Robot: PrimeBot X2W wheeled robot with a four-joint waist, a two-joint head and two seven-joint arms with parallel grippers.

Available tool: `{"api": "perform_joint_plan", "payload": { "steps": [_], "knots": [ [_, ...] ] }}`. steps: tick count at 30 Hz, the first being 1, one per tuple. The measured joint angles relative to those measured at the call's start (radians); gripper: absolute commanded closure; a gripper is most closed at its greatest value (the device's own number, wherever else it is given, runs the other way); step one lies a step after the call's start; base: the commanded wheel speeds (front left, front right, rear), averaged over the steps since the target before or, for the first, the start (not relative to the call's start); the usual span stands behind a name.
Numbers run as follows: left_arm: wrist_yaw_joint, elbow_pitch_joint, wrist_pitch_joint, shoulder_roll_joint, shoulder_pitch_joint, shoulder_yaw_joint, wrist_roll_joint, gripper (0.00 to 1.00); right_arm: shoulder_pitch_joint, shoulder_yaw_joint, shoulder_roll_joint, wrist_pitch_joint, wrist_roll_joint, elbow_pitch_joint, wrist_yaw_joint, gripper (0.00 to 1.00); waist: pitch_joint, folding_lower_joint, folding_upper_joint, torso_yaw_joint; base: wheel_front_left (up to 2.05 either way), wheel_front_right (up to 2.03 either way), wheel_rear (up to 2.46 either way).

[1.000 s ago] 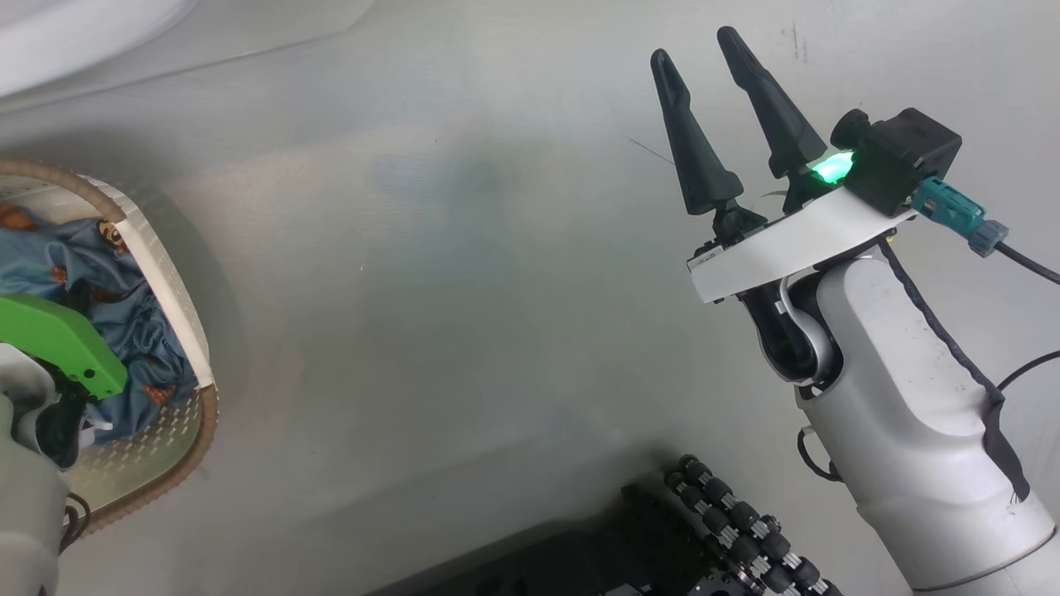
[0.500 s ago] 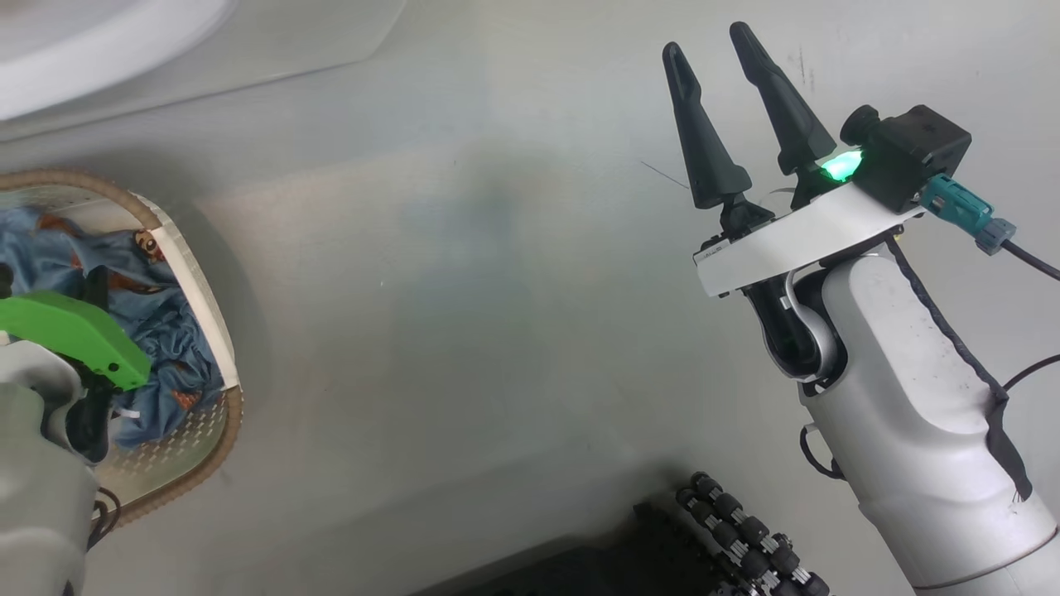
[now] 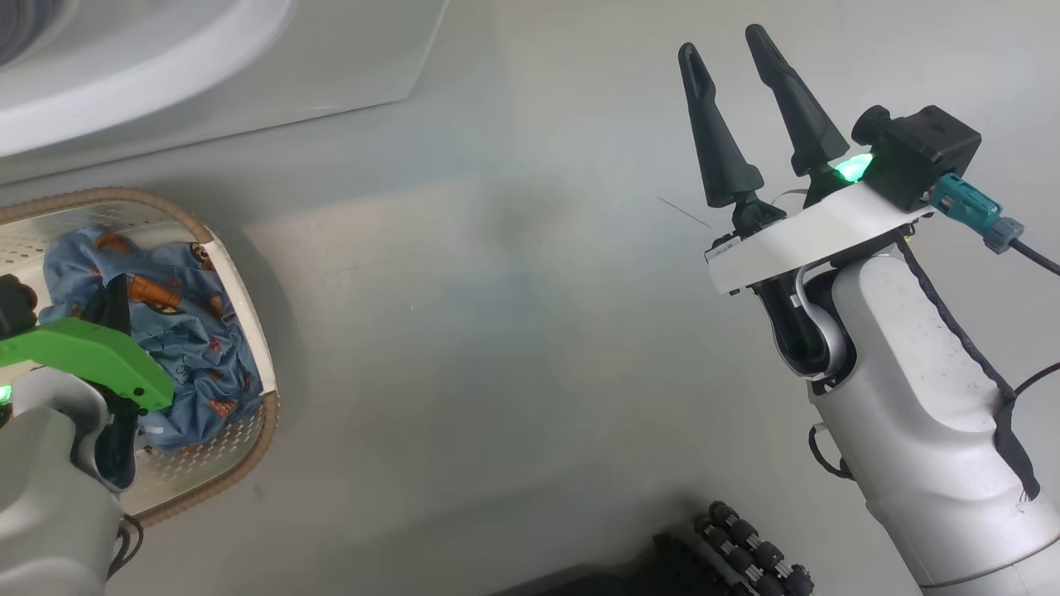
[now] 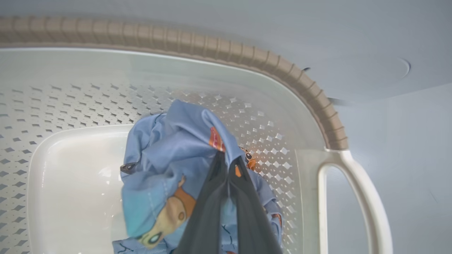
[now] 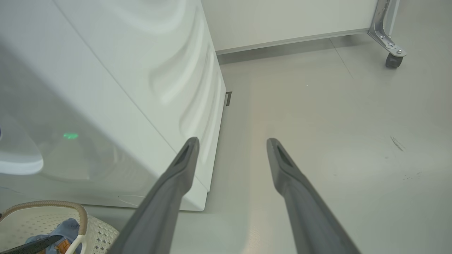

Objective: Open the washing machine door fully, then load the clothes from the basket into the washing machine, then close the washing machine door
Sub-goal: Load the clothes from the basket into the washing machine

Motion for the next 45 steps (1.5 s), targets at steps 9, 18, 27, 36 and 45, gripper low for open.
{"api": "perform_joint_plan", "payload": {
  "steps": [9,18,27,36,45],
  "knots": [
    [0.0,-0.052,-0.067,0.007,0.062,-0.031,-0.043,1.0,0.007,-0.002,-0.004,0.0,0.0,0.013,0.0,0.0,-0.061,0.0,0.0,0.022,0.0,0.0,0.0],
    [0.0,-0.117,-0.118,0.007,0.125,-0.06,-0.091,1.0,0.027,-0.01,-0.021,0.0,0.0,0.028,0.0,0.0,-0.138,0.0,0.0,0.045,0.0,0.0,0.0],
    [0.0,-0.174,-0.133,0.009,0.182,-0.073,-0.118,1.0,0.068,-0.012,-0.039,0.0,0.002,0.047,0.0,0.0,-0.214,0.0,0.0,0.069,0.0,0.0,0.0],
    [0.0,-0.227,-0.146,0.03,0.246,-0.076,-0.129,1.0,0.102,-0.01,-0.041,0.0,0.011,0.058,0.0,0.0,-0.289,0.0,0.0,0.091,0.0,0.0,0.0],
    [0.0,-0.318,-0.146,0.033,0.292,-0.026,-0.124,1.0,0.151,-0.011,-0.065,0.0,0.02,0.081,0.0,0.0,-0.377,0.0,0.0,0.109,0.0,0.0,0.0]
  ]
}}
